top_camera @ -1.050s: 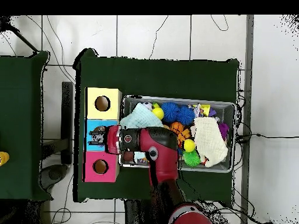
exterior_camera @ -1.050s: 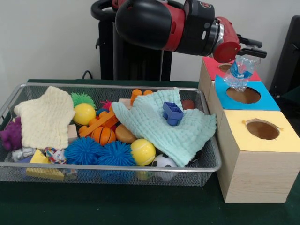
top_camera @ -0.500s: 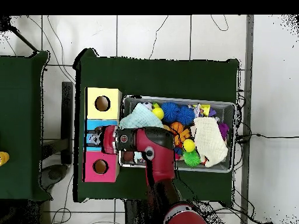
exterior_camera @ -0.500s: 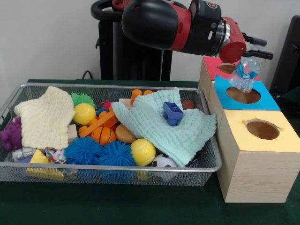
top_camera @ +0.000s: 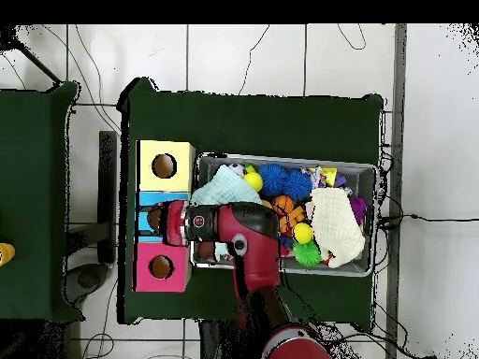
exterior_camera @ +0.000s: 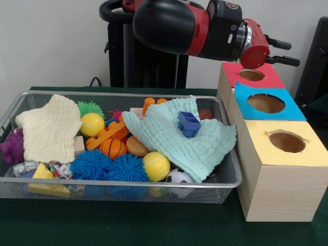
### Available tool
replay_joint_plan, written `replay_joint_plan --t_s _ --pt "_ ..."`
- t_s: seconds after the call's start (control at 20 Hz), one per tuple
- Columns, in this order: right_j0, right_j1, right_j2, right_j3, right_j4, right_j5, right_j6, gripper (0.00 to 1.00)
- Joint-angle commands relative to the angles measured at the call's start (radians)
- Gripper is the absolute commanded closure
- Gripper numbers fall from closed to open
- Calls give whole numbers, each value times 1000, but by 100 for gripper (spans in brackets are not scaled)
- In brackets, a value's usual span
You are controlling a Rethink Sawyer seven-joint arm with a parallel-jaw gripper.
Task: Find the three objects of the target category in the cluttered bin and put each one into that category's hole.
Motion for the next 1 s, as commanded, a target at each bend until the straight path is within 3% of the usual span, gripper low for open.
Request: replay_joint_plan --t_s 0.05,0.4,1.0 --pt "-7 7 63 -73 44 -109 -167 0" --pt "-80 36 27 -139 -140 -102 -107 0" --pt "-152 80 -45 -270 -447 -282 -81 0"
